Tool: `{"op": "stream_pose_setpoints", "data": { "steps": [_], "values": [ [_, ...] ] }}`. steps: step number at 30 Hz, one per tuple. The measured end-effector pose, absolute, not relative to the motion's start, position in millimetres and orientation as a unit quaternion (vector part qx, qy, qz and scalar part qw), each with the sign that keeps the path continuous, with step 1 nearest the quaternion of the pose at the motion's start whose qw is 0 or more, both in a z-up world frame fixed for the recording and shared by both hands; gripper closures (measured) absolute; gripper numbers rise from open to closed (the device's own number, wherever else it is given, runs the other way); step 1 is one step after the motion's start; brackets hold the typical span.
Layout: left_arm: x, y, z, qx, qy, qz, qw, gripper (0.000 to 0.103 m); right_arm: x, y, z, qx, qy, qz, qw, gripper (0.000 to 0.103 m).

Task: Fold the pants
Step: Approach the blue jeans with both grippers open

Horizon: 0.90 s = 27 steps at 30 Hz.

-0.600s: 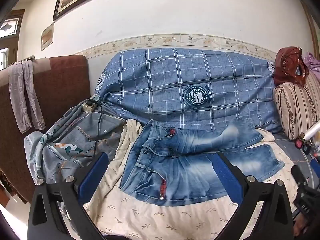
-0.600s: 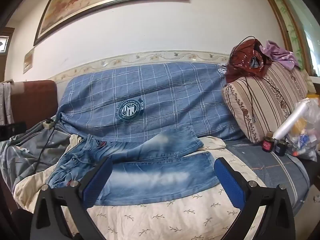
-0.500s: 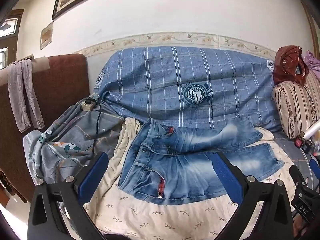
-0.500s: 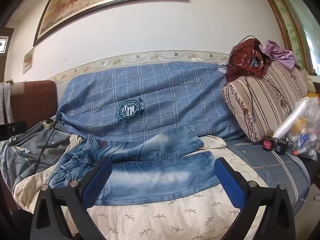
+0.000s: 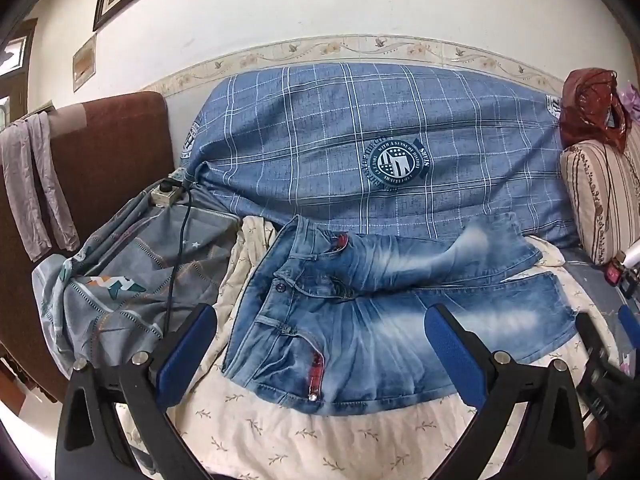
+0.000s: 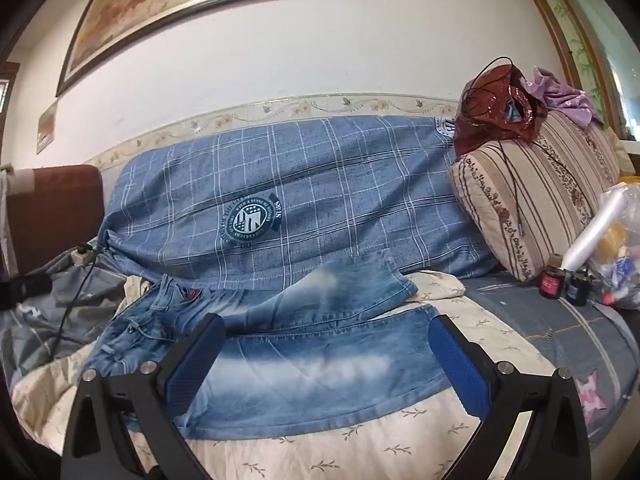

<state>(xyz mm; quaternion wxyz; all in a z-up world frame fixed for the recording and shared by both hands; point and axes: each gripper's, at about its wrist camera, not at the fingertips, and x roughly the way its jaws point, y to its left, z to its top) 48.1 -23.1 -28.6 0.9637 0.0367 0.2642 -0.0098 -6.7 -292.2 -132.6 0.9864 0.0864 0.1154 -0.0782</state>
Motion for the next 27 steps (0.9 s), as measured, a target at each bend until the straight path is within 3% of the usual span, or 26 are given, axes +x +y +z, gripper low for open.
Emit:
{"op": "stream_pose_setpoints", "data": {
  "steps": [4,27],
  "values": [
    [59,-26,-39,0.043,0.269,-0.006,0.962,0.0,7,-288,-145,0.089,0.153,-0.049,0.983,0.0],
    [81,-16,-73,0.031,0.295,0.015,0.955,0.0,16,-312,-158,0.146,0.177,-0.06,0.972,0.0]
  ]
}}
